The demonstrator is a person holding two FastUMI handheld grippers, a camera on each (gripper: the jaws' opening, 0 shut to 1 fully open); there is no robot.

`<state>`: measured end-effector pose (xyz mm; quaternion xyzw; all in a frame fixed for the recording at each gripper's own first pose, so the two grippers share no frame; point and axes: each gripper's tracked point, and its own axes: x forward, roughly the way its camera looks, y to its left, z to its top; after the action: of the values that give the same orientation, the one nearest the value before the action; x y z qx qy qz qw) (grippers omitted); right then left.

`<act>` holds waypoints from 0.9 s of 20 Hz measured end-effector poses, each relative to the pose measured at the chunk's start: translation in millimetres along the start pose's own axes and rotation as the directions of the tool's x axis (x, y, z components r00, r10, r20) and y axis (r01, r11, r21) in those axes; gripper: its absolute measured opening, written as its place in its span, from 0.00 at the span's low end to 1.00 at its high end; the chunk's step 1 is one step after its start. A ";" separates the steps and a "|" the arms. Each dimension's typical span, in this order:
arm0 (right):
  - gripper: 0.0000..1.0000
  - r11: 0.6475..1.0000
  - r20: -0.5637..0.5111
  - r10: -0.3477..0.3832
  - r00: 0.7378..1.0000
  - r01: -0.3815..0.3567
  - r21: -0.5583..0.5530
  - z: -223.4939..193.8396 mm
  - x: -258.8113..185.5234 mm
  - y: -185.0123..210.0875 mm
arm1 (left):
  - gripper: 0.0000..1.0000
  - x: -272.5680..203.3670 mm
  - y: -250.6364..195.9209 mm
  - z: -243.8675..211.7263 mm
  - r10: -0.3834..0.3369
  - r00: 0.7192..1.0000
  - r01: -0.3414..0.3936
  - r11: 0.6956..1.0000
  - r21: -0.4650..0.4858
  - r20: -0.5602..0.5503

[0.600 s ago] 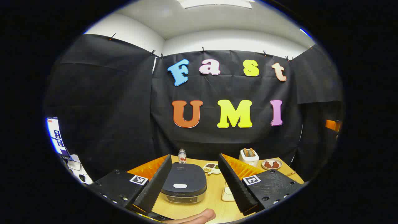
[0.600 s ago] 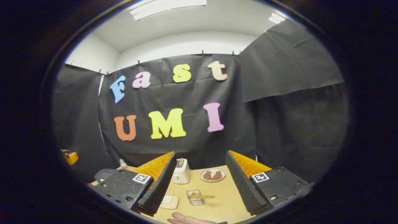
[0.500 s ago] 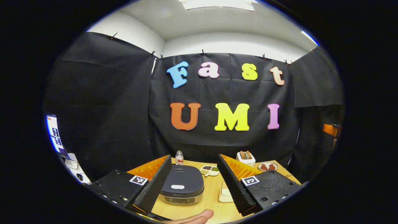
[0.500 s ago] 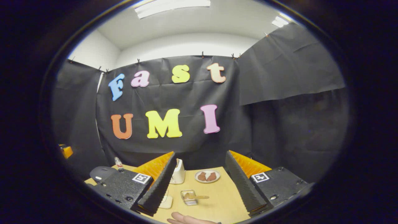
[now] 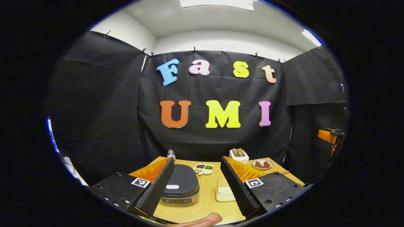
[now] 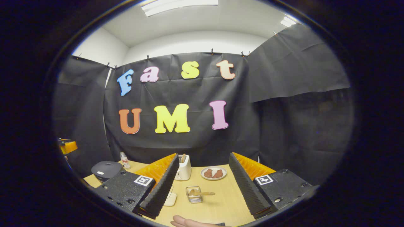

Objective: Close the left gripper, press the button to open the rice cooker; take a wooden spoon from the chopstick holder with the right hand, scoop a spoonful of rice and pour it into the rice cooker, then put the wooden spoon back into the chopstick holder.

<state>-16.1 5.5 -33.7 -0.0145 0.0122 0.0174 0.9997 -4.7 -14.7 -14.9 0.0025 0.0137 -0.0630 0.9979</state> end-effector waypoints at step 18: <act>1.00 1.000 0.008 -0.016 1.000 0.015 0.014 -33.6 5.9 -17.0 | 0.62 49.8 22.8 -89.9 0.007 0.986 -0.007 1.000 0.003 -0.169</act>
<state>-10.4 -12.3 -66.9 -0.0075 0.0084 0.0096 0.9999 45.1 2.2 -106.1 0.0090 0.0983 -0.0589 0.9934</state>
